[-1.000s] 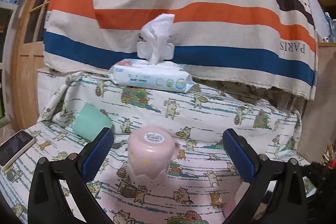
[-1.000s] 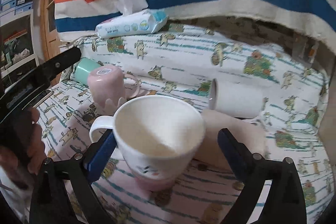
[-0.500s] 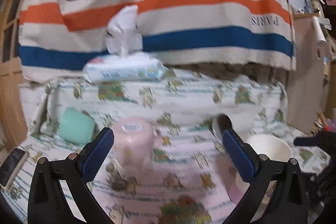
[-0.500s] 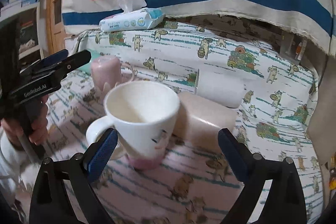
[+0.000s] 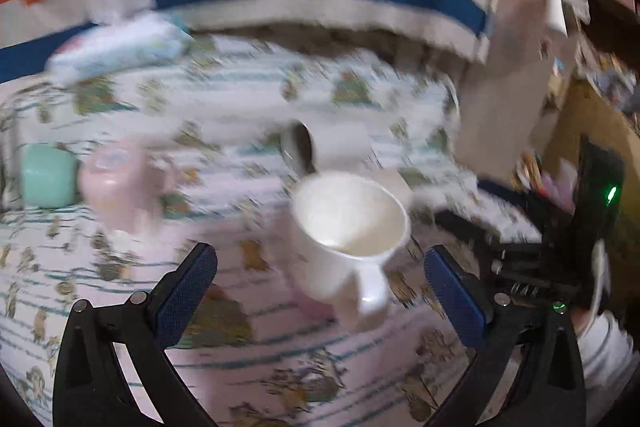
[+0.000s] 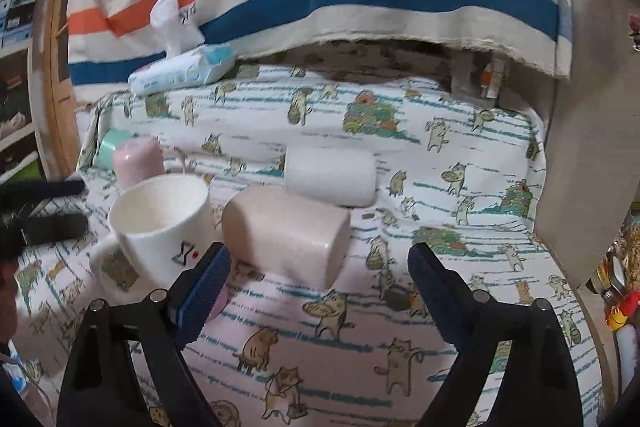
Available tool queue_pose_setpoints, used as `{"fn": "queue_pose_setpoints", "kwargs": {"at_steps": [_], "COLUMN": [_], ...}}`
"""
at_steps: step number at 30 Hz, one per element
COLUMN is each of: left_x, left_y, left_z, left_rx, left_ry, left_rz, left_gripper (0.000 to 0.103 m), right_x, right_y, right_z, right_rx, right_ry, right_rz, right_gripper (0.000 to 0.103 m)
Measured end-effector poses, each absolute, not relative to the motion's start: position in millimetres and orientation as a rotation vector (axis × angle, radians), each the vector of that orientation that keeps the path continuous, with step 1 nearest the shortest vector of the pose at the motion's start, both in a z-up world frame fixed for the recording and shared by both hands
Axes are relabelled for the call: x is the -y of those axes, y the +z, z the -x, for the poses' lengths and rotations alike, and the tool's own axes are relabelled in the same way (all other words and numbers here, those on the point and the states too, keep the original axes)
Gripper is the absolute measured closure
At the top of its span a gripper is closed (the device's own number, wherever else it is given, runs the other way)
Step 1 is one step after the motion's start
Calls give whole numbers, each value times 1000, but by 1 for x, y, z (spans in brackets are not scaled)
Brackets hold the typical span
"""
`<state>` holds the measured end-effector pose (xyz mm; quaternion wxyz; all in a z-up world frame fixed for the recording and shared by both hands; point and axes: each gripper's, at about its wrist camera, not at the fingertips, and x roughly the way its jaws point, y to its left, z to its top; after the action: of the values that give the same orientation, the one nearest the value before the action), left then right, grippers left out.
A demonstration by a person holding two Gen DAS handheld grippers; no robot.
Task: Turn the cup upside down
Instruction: 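Close the left tool around the body of the white mug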
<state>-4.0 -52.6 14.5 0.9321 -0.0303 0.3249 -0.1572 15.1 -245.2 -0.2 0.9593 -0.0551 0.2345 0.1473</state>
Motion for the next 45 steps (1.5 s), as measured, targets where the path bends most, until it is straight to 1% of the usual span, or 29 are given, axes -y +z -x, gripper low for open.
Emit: {"fn": "queue_pose_setpoints", "kwargs": {"at_steps": [3,4,5,6,7,9,10,11,12,13,16,24,33,39,40,41,42,43,44,45], "left_x": [71,73,73,69,66,60,58,56,54,52,45,29,7,9,8,6,3,0,-1,-3], "left_y": [3,0,-1,-2,-1,4,6,9,12,15,19,21,1,-9,-10,-10,-10,-8,-5,-2], "left_z": [-8,-12,-15,-18,-19,-21,-23,-23,-23,-24,-31,-63,-111,-111,-111,-109,-107,-103,-98,-93], "left_rx": [-729,-735,-739,-743,-748,-758,-760,-756,-754,-763,-805,-787,-809,-825,-831,-834,-835,-828,-813,-792], "left_ry": [-286,-270,-258,-269,-304,-330,-324,-328,-334,-333,-321,-208,-96,-76,-71,-69,-70,-70,-69,-75], "left_rz": [-15,-19,-10,13,52,107,110,111,108,95,92,39,-3,-92,-96,-91,-80,-66,-52,-39], "left_gripper": [0,2,6,16,34,43,49,57,83,87,87,87,77,78,74,70,59,44,38,35], "right_x": [251,253,255,256,258,260,260,260,260,261,261,247,222,200,195,193,191,189,186,185], "right_y": [5,5,6,6,5,2,1,-2,-4,-5,-8,-6,-12,-21,-22,-23,-24,-25,-27,-29], "right_z": [-13,-12,-13,-13,-15,-19,-21,-24,-26,-28,-31,-30,-39,-38,-39,-40,-42,-45,-48,-49], "right_rx": [-451,-444,-439,-438,-443,-463,-472,-481,-486,-491,-501,-495,-526,-562,-573,-582,-593,-610,-631,-643], "right_ry": [286,278,272,268,268,272,273,273,271,269,277,299,334,396,411,418,426,440,462,477], "right_rz": [121,125,127,124,119,110,109,107,101,94,73,85,109,151,154,153,150,145,139,137], "right_gripper": [12,12,12,12,13,19,20,20,20,20,20,20,20,21,21,27,37,43,57,68]}}
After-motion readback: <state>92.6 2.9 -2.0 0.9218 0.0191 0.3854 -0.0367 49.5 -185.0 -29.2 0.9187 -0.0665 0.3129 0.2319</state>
